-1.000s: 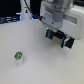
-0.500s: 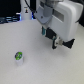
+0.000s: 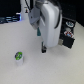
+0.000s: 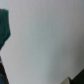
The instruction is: Open the kcup holder, insert the kcup into the holder, and close the kcup holder
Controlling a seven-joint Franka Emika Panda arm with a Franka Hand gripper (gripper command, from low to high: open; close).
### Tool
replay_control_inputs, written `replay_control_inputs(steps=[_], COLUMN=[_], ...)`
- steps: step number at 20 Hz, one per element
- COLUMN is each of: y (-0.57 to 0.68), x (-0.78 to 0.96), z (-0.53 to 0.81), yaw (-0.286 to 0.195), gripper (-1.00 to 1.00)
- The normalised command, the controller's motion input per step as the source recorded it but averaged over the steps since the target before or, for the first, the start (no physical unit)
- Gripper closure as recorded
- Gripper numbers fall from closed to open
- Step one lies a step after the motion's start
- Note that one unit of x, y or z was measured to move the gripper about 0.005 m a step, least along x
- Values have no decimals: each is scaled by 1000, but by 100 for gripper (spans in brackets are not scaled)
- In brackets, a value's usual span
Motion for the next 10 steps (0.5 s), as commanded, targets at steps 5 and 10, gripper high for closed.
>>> replay_control_inputs(steps=[5,10], y=[-538,-556], x=[-71,-146], z=[-76,-179], yaw=[-261,-256], gripper=[-100,-100])
